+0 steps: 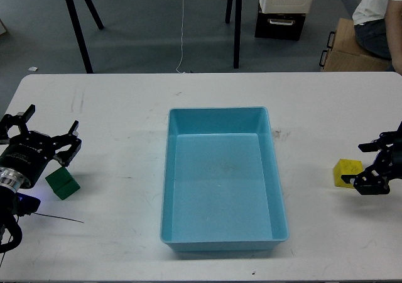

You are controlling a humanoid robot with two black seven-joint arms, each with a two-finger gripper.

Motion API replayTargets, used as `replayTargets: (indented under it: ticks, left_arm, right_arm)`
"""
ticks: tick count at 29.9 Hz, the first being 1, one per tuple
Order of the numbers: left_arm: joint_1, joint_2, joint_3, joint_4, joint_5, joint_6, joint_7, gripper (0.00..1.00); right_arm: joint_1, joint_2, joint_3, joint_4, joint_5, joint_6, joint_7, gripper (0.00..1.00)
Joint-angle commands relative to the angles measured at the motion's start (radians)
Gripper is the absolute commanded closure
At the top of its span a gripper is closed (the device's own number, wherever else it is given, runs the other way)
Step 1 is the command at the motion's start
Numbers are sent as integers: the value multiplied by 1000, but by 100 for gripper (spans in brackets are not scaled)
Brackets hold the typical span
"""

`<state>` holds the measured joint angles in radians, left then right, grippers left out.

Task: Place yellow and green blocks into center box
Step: 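Lower the right gripper onto the yellow cube, then close the right gripper on the yellow cube and lift it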

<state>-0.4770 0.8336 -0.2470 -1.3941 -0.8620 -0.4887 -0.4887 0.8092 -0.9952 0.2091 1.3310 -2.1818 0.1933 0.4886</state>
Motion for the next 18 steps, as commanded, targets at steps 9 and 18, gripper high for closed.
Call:
replayTargets:
  ticks: [9,18]
  left_arm:
    - [0,-1,0,7,0,0,0,0]
    - [1,-2,0,7,0,0,0,0]
  right_arm:
    - [27,46,-66,-47,0,5,0,3]
    - [81,53,-163,-87,0,5,0,6]
